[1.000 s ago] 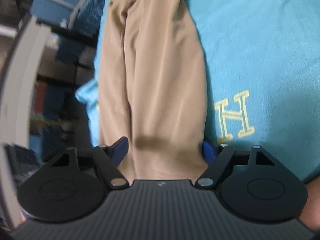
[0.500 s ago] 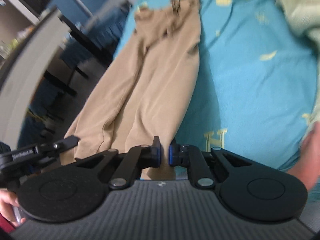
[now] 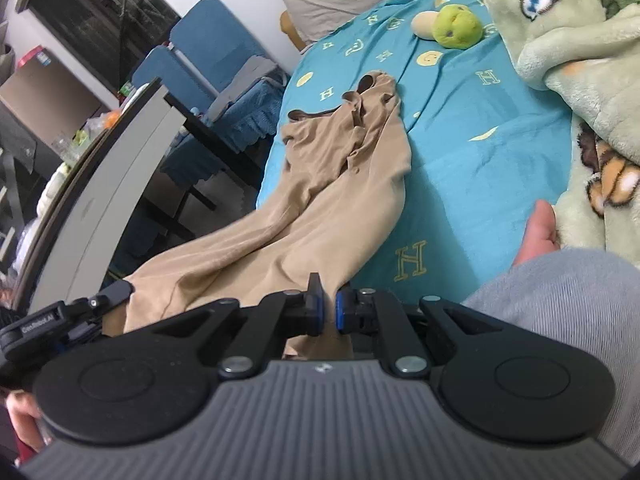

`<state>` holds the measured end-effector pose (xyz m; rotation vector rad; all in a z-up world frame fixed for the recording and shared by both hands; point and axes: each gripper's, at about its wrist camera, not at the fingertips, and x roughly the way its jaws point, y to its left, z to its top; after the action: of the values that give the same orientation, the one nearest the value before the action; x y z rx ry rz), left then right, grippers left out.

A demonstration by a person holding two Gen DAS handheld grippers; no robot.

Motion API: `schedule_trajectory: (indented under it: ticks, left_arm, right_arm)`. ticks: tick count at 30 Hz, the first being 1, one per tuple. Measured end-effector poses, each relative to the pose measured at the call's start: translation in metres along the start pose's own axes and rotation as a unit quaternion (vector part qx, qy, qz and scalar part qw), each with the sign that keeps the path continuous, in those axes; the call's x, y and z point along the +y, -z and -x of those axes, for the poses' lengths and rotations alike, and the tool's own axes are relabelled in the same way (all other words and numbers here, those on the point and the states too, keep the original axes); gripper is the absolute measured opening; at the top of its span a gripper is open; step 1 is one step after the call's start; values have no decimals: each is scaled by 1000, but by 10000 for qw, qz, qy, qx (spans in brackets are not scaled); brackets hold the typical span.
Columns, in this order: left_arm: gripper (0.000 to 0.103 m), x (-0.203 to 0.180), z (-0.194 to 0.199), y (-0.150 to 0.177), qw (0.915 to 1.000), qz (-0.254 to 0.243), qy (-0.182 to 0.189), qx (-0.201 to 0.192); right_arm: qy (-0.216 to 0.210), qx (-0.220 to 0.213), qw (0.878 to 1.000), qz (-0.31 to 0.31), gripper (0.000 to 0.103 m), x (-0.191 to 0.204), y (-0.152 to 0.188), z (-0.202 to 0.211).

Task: Fold clothes
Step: 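Grasp the hem end with both grippers and fold it toward the collar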

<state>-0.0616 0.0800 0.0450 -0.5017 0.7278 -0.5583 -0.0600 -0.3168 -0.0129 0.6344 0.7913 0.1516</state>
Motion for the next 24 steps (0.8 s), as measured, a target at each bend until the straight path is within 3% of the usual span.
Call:
schedule_trajectory:
  ticks: [6,14,20,24]
  left_arm:
    - [4,15,-57,-49,9994,-76,-275,-197]
    - [4,66,-178,-113,9957,-222,-798,-416]
    - [4,111,-274,-125,9889,-668,-1294,-281]
    - [4,139,-322,-118,9836,-874,-1580,19]
  right_arm:
    - [105,-150,9998,12,9,8,-61,-49]
    - [398,-102,9991,74,9,-6,-142,-164]
    - [917,239,9946,422,10,-25,-166,-262]
    - [1254,433,9896,548,10,-37,-169,-306]
